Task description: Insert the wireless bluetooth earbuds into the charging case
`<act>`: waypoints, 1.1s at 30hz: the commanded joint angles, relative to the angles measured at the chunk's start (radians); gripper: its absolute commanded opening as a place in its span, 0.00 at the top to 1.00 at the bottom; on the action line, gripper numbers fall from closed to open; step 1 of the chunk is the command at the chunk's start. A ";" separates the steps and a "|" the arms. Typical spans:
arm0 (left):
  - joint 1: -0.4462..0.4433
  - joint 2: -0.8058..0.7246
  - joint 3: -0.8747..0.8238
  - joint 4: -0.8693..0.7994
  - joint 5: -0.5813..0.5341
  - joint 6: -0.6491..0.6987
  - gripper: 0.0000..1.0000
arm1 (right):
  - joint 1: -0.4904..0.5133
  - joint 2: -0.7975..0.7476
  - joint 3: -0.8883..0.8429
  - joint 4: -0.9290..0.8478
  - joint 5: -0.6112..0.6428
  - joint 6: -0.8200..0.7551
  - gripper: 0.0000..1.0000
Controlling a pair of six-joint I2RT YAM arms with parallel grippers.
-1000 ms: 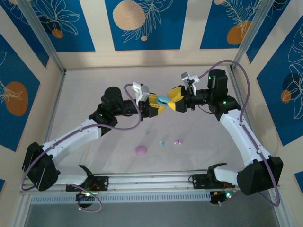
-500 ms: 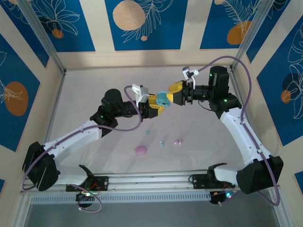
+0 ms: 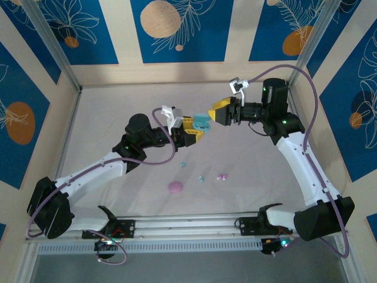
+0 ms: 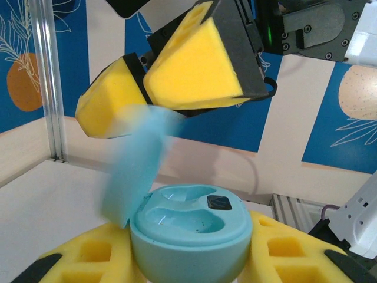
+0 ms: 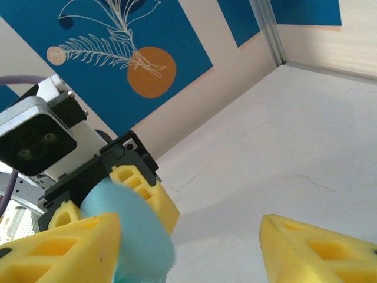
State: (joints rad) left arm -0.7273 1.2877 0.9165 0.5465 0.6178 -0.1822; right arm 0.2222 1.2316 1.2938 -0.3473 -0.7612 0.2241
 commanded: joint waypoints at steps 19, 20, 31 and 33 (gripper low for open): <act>-0.006 -0.045 -0.048 0.180 -0.090 0.042 0.78 | 0.016 0.112 0.189 -0.279 -0.153 0.267 0.35; -0.007 -0.046 -0.047 0.181 -0.100 0.057 0.78 | 0.015 0.125 0.191 -0.282 -0.172 0.339 0.35; -0.007 -0.024 -0.015 0.182 -0.143 0.154 0.77 | 0.085 0.135 0.112 -0.131 -0.322 0.599 0.37; -0.007 -0.024 -0.011 0.180 -0.139 0.158 0.77 | 0.087 0.150 0.111 -0.131 -0.332 0.609 0.40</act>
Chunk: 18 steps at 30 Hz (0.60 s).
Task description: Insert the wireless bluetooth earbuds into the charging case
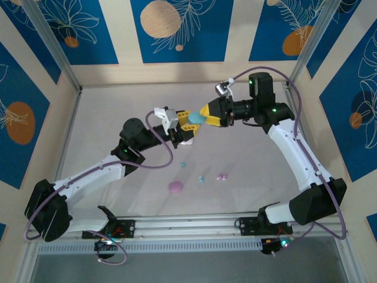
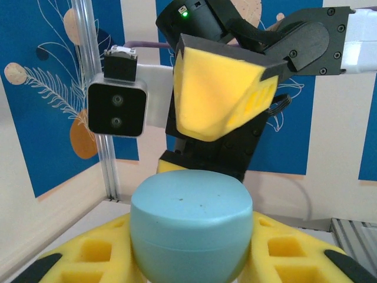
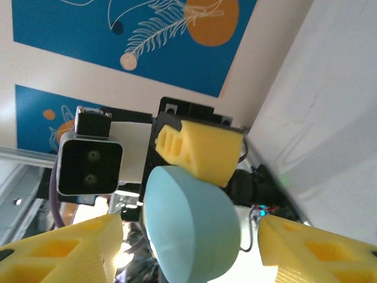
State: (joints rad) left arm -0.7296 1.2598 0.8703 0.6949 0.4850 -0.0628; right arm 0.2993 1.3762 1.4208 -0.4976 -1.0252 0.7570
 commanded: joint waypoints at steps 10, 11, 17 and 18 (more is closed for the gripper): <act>-0.005 -0.001 0.034 0.009 -0.014 0.050 0.76 | 0.036 0.029 -0.052 0.142 -0.120 0.191 0.59; -0.004 0.001 0.036 0.005 -0.011 0.051 0.76 | 0.036 0.028 -0.058 0.152 -0.115 0.203 0.63; -0.004 0.006 0.031 0.030 -0.019 0.020 0.72 | 0.027 0.012 -0.146 0.351 -0.090 0.367 0.86; -0.005 0.004 0.027 0.037 -0.020 0.014 0.71 | 0.025 0.008 -0.165 0.400 -0.090 0.401 0.88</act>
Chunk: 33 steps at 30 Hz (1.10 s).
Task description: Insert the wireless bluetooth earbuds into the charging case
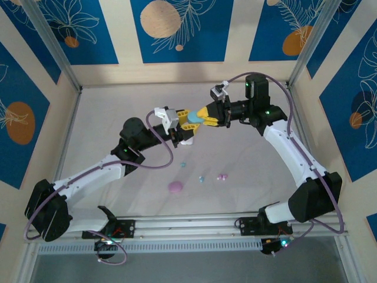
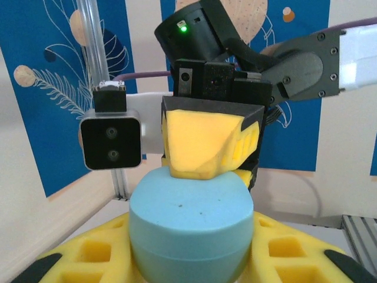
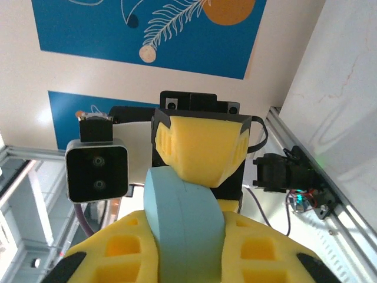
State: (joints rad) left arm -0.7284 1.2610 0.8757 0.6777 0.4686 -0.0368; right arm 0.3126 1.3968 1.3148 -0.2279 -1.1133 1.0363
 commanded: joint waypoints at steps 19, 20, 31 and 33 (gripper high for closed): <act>-0.005 0.024 0.040 0.052 0.016 -0.078 0.44 | -0.001 -0.059 -0.128 0.356 -0.006 0.273 0.90; -0.005 0.024 0.042 0.048 0.014 -0.074 0.43 | -0.003 -0.061 -0.126 0.361 -0.006 0.278 0.90; -0.006 0.021 0.037 0.062 0.010 -0.079 0.53 | -0.006 -0.059 -0.138 0.363 -0.004 0.281 0.90; -0.005 0.022 0.037 0.066 0.011 -0.083 0.52 | -0.006 -0.059 -0.142 0.363 -0.004 0.281 0.90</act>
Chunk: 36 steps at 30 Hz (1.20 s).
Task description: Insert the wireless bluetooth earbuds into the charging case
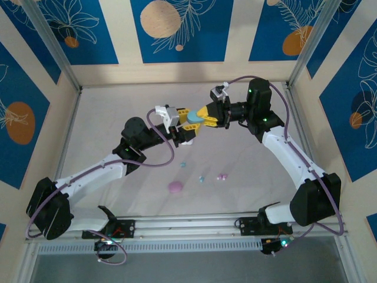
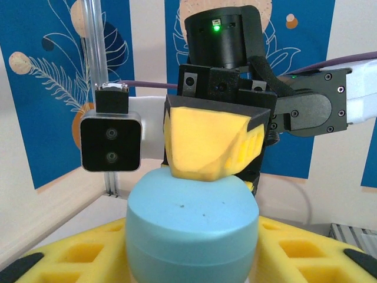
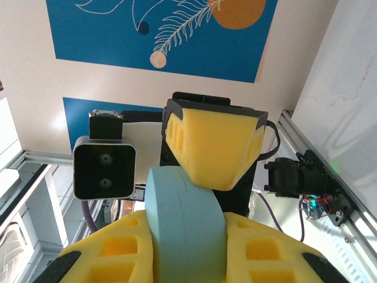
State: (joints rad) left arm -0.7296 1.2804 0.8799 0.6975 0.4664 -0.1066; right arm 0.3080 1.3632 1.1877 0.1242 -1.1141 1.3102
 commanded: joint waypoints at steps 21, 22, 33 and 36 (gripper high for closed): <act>-0.005 -0.001 0.034 0.039 0.017 -0.009 0.52 | -0.007 -0.026 -0.025 0.070 -0.001 0.054 0.89; -0.004 -0.001 0.036 0.039 0.017 -0.008 0.55 | -0.006 -0.026 -0.028 0.068 -0.001 0.053 0.89; -0.004 0.001 0.038 0.032 0.022 -0.013 0.70 | -0.007 -0.026 -0.025 -0.003 0.011 0.007 0.84; -0.004 -0.002 0.036 0.028 0.024 -0.011 0.73 | -0.007 -0.033 -0.014 -0.055 0.025 -0.033 0.78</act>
State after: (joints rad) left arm -0.7292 1.2846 0.8825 0.6846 0.4713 -0.1211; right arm 0.3054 1.3552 1.1648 0.1555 -1.1069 1.3315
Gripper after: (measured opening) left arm 0.360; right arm 0.231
